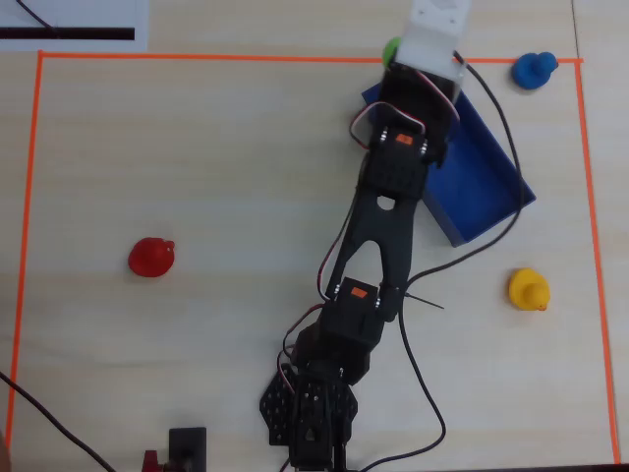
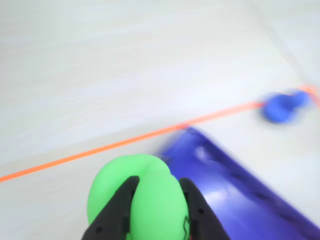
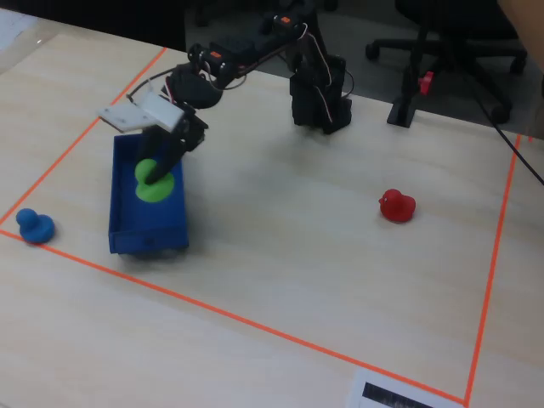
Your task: Grasp green duck and put it into box.
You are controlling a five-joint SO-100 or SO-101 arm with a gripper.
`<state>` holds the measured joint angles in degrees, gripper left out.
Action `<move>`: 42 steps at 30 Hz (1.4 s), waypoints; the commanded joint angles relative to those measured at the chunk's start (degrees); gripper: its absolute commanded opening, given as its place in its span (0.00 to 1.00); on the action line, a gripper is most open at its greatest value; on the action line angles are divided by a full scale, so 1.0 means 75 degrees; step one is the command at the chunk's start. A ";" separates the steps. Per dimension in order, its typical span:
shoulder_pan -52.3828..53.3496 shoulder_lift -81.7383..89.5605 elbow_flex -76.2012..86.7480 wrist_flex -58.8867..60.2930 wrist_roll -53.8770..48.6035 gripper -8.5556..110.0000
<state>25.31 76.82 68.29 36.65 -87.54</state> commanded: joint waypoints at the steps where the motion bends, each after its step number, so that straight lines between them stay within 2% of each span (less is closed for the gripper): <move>1: 0.1289 0.0023 -0.0434 0.0281 -0.0070 0.07; 5: 0.2051 0.0375 0.0094 0.0645 -0.0223 0.07; 8: 0.2309 0.0938 0.1113 0.0340 -0.0281 0.07; 20: 0.2496 0.2660 0.3984 -0.0363 -0.0609 0.08; 21: 0.2473 0.2730 0.4031 -0.0234 -0.0621 0.09; 23: 0.2414 0.2859 0.4148 -0.0059 -0.0656 0.19; 24: 0.2402 0.2930 0.4219 -0.0059 -0.0656 0.22; 28: 0.2355 0.3082 0.4395 -0.0141 -0.0785 0.24; 36: 0.2344 0.3281 0.4406 -0.0129 -0.0820 0.24; 42: 0.2145 0.4313 0.4711 0.0621 -0.0691 0.13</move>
<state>43.07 102.13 102.22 38.50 -93.16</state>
